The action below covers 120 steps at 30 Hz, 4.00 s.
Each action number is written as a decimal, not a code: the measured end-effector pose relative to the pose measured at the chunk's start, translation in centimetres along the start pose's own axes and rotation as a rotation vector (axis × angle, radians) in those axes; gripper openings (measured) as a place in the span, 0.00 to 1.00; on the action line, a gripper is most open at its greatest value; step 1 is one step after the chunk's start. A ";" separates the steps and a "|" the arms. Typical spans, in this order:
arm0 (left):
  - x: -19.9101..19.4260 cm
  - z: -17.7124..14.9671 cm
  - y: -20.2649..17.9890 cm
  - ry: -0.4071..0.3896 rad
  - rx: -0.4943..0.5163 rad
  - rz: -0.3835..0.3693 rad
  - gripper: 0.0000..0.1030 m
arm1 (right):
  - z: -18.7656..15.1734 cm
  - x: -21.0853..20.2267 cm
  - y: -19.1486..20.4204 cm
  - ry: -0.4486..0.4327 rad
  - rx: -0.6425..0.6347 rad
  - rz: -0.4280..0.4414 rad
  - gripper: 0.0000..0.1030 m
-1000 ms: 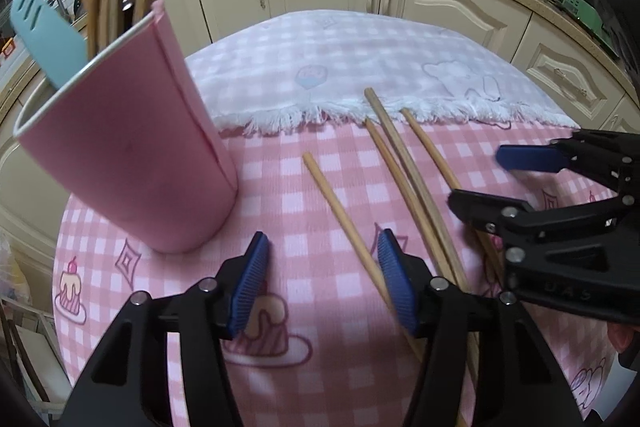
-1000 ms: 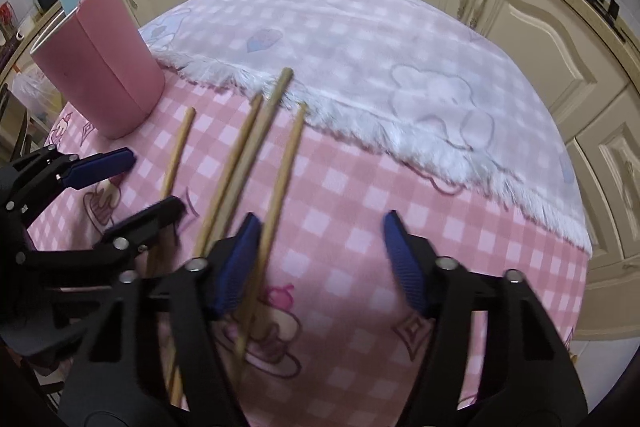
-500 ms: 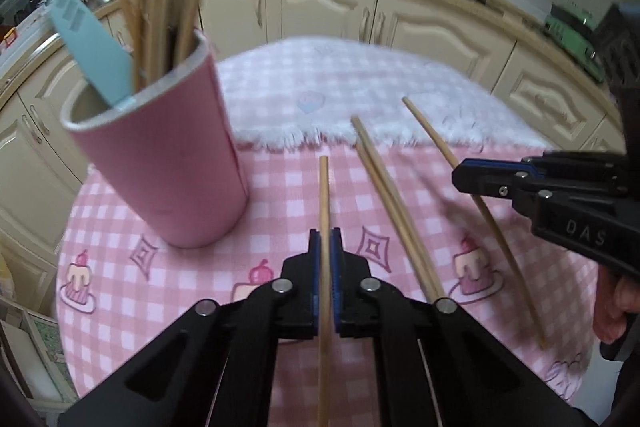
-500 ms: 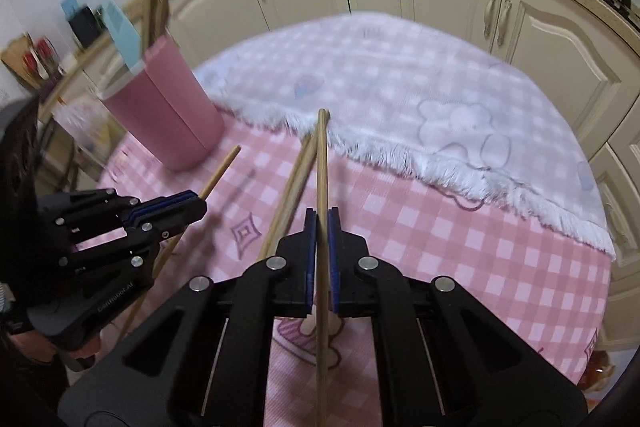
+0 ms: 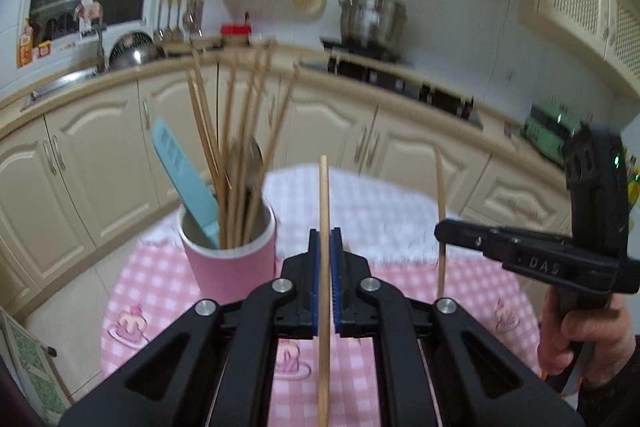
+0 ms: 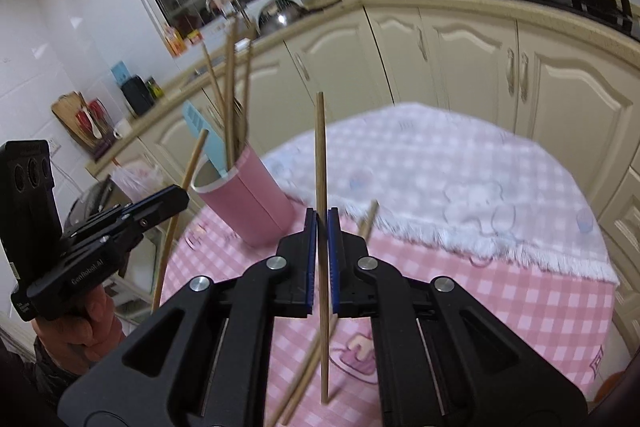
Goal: Organize utensils
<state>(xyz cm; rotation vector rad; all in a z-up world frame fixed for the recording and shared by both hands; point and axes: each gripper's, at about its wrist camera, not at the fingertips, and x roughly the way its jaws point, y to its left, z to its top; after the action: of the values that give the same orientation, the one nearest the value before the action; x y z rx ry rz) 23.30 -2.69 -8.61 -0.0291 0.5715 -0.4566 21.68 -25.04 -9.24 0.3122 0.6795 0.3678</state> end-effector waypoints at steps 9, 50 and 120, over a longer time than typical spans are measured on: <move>-3.1 4.5 1.5 -0.196 -0.032 0.037 0.04 | 4.5 -1.7 3.0 -0.110 -0.058 0.048 0.06; -2.5 3.8 4.6 -0.170 -0.077 0.073 0.04 | 0.3 12.0 -1.6 0.204 0.114 -0.071 0.05; -5.3 7.8 5.0 -0.282 -0.058 0.051 0.04 | 8.7 4.0 1.9 -0.169 0.119 0.051 0.05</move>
<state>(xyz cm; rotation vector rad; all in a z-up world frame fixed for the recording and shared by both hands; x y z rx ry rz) 25.55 3.31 -0.05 -0.1317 0.3077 -0.3780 29.85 -23.07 -4.28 0.4693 0.5289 0.3454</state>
